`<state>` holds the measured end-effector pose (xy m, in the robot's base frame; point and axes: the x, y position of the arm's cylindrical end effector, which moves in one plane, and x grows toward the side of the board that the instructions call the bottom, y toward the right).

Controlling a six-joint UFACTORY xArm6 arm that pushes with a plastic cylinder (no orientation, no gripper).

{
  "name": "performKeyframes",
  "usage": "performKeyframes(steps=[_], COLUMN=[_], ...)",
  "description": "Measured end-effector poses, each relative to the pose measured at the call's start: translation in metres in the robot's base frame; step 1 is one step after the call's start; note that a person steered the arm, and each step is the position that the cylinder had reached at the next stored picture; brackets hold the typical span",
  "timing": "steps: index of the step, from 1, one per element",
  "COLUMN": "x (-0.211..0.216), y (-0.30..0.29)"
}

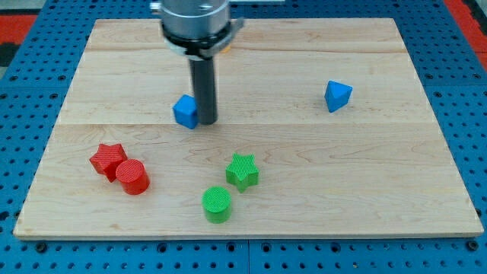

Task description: Push the blue cube below the blue triangle

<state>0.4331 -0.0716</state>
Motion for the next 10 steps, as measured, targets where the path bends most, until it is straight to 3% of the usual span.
performKeyframes(steps=[2,4,6,7,8,10], x=[0.013,-0.044,-0.009,-0.041,-0.045,-0.023], y=[-0.045,-0.140,-0.052,0.003,0.039,0.094])
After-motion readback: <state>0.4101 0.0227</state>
